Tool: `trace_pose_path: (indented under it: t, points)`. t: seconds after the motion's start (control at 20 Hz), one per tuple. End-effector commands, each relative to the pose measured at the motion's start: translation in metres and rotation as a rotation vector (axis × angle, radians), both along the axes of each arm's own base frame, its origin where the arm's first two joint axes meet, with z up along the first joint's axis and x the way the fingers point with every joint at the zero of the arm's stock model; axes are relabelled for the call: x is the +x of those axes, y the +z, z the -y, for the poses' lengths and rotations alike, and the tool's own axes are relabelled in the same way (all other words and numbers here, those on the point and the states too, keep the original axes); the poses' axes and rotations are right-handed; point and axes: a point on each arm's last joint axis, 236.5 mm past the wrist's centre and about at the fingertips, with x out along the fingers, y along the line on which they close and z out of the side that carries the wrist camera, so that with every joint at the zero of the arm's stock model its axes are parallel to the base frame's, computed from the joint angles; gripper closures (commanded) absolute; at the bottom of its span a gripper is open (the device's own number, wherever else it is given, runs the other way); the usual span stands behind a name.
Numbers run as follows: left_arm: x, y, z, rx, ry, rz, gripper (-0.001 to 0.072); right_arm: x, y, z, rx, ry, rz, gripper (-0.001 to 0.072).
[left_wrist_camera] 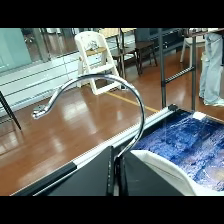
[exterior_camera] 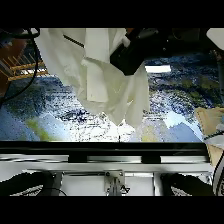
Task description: Fold the shirts.
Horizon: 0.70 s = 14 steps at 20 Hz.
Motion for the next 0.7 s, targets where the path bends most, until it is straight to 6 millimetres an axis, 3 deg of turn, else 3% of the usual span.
trace_pose_path:
  t: [0.0, 0.15, 0.35, 0.65]
  points:
    - [0.002, 0.002, -0.003, -0.005, 0.01, 0.007, 0.0652, 0.002, 0.001, 0.004, -0.015, -0.009, 0.017, 0.0115]
    - [0.006, 0.002, -0.009, 0.006, 0.03, 0.013, 0.0652, 0.006, 0.005, 0.02, -0.057, -0.063, 0.058, 0.0115]
    - [0.008, 0.003, -0.014, 0.011, 0.044, 0.022, 0.0652, 0.008, 0.02, 0.058, -0.133, -0.178, 0.135, 0.0116]
    - [0.009, 0.021, -0.021, -0.037, 0.071, 0.078, 0.0653, -0.002, -0.015, 0.118, -0.323, -0.33, -0.008, 0.0116]
